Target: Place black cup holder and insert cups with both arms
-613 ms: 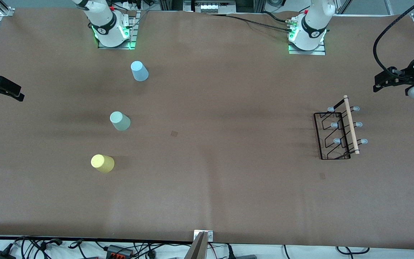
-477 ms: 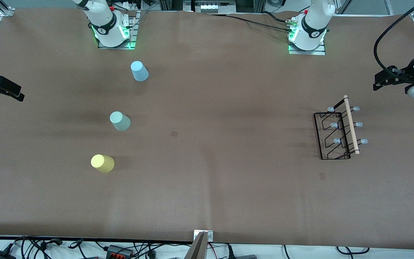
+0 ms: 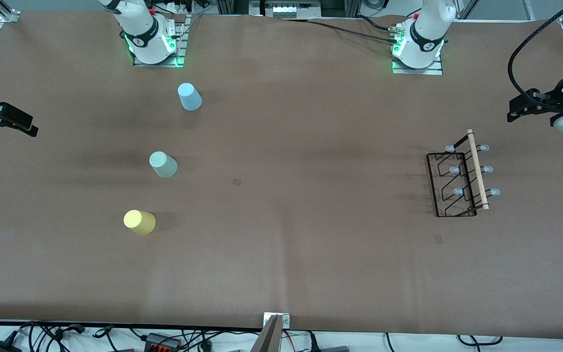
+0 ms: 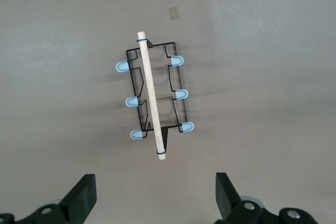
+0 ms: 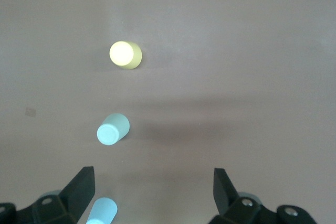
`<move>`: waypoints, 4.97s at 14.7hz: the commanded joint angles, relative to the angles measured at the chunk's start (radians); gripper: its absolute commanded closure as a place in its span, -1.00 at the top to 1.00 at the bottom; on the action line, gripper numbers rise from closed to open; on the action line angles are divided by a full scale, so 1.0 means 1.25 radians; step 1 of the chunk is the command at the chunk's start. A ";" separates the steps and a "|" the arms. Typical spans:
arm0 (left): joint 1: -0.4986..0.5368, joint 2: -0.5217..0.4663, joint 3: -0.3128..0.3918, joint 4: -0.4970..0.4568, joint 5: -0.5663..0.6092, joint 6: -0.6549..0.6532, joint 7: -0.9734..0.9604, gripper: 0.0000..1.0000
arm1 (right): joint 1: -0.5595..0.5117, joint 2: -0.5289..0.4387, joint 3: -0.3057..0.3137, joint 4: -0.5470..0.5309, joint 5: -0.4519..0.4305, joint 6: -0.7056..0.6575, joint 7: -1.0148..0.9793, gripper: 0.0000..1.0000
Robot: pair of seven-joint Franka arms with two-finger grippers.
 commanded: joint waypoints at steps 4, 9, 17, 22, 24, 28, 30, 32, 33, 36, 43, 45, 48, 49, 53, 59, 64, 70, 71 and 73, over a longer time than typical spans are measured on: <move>0.006 0.049 0.010 0.023 0.006 -0.066 -0.003 1.00 | 0.050 0.086 0.001 -0.030 0.007 -0.054 -0.002 1.00; 0.039 0.120 0.009 0.011 0.006 -0.062 0.002 1.00 | 0.103 0.049 0.001 -0.300 0.025 0.268 0.059 1.00; 0.039 0.113 -0.002 -0.272 0.007 0.361 0.002 0.94 | 0.216 0.020 0.001 -0.585 0.056 0.592 0.229 1.00; 0.039 0.114 -0.002 -0.340 0.006 0.422 -0.003 0.50 | 0.214 0.050 0.002 -0.606 0.044 0.667 0.218 1.00; 0.039 0.118 -0.002 -0.361 0.006 0.449 -0.008 0.39 | 0.214 0.075 0.002 -0.605 0.044 0.716 0.218 1.00; 0.039 0.121 -0.002 -0.377 0.006 0.484 -0.010 0.28 | 0.216 0.113 0.002 -0.605 0.045 0.776 0.218 1.00; 0.038 0.128 -0.002 -0.379 0.006 0.486 -0.011 0.07 | 0.214 0.128 0.002 -0.606 0.045 0.796 0.219 1.00; 0.038 0.128 -0.002 -0.378 0.006 0.486 -0.011 -0.20 | 0.214 0.133 0.002 -0.607 0.045 0.798 0.219 1.00; 0.036 0.130 -0.002 -0.378 0.006 0.486 -0.015 -0.29 | 0.214 0.133 0.002 -0.611 0.045 0.798 0.219 1.00; 0.036 0.138 -0.002 -0.378 0.006 0.486 -0.019 -0.64 | 0.214 0.126 0.002 -0.634 0.045 0.800 0.219 1.00; 0.029 0.118 -0.006 -0.274 0.006 0.366 -0.021 -0.98 | 0.214 0.123 0.007 -0.673 0.045 0.848 0.219 1.00; 0.028 0.122 -0.050 -0.170 0.006 0.209 -0.021 -0.98 | 0.214 0.128 0.007 -0.673 0.045 0.849 0.220 1.00; 0.018 0.161 -0.137 -0.037 0.003 0.085 -0.069 -0.98 | 0.213 0.129 0.017 -0.673 0.045 0.849 0.219 1.00; 0.017 0.167 -0.162 -0.013 0.002 0.066 -0.104 -0.98 | 0.213 0.131 0.017 -0.673 0.045 0.849 0.219 1.00; -0.052 0.212 -0.253 0.043 -0.048 0.065 -0.276 -0.98 | 0.190 0.128 0.017 -0.668 0.044 0.849 0.176 0.93; -0.253 0.412 -0.258 0.225 -0.102 0.085 -0.479 -0.98 | 0.186 0.128 0.018 -0.668 0.045 0.849 0.171 0.82; -0.372 0.489 -0.257 0.234 -0.100 0.256 -0.640 -0.98 | 0.187 0.131 0.028 -0.668 0.049 0.850 0.173 0.82; -0.440 0.544 -0.253 0.233 -0.087 0.344 -0.679 -0.98 | 0.187 0.132 0.029 -0.667 0.049 0.857 0.171 0.46; -0.441 0.549 -0.253 0.233 -0.086 0.355 -0.685 -0.97 | 0.187 0.133 0.029 -0.668 0.050 0.857 0.171 0.31; -0.452 0.549 -0.249 0.233 -0.053 0.359 -0.683 -0.42 | 0.187 0.132 0.029 -0.667 0.049 0.855 0.170 -0.14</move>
